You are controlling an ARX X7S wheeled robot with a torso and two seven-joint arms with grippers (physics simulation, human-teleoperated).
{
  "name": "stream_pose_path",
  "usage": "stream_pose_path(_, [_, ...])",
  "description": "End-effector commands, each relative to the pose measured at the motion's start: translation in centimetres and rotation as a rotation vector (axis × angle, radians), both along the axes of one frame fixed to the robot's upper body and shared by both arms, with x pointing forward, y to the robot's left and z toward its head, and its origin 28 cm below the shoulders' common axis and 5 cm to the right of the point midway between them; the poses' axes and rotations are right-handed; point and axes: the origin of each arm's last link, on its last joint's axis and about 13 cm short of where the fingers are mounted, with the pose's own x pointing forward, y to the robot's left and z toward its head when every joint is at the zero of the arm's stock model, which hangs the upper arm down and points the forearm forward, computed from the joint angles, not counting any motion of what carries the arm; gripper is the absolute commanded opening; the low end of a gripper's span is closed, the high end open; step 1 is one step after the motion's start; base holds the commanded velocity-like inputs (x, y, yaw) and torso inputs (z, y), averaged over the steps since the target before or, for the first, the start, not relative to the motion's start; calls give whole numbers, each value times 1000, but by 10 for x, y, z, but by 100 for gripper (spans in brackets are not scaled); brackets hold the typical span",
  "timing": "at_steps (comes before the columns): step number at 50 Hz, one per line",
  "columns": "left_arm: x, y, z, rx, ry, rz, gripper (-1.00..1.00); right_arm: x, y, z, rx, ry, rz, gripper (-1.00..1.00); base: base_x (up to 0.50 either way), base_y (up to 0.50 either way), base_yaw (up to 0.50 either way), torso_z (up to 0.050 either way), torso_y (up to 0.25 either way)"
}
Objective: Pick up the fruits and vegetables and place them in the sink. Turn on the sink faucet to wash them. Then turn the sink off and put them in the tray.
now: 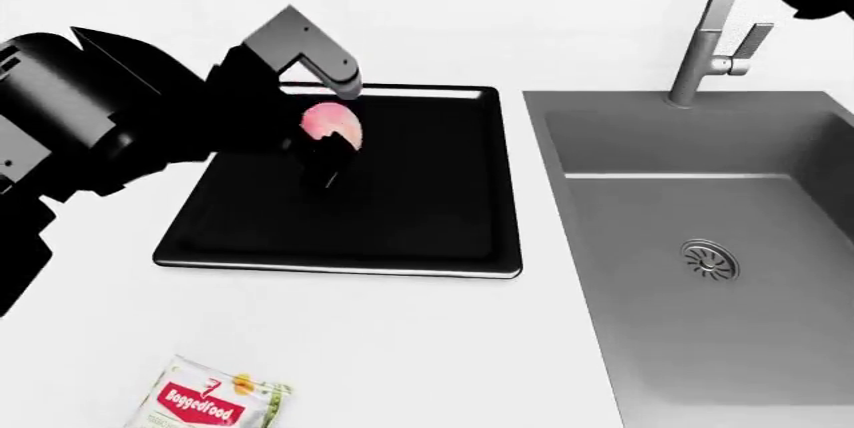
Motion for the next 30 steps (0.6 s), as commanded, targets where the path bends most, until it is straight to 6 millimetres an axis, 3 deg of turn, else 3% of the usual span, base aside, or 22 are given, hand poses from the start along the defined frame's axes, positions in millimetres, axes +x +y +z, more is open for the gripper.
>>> stream_pose_path(1, [-1, 1, -4, 1, -9, 23, 100, -1, 1, 1, -4, -26, 1, -100, 0, 0, 0, 0, 0])
stream_pose_path(8, [4, 3, 4, -77, -131, 104, 100, -2, 3, 0, -23, -28, 4, -100, 0, 0, 0, 0, 0])
stream_pose_path(13, [6, 5, 34, -268, -332, 196, 100, 0, 7, -8, -41, -7, 18, -100, 0, 0, 0, 0, 0])
stream_pose_path(20, [-1, 25, 78, -483, -677, 335, 100, 15, 13, -38, -85, 133, 59, -100, 0, 0, 0, 0, 0])
stream_pose_path(30, [-19, 33, 71, -584, -847, 417, 100, 36, 14, -68, -107, 298, 74, -100, 0, 0, 0, 0, 0])
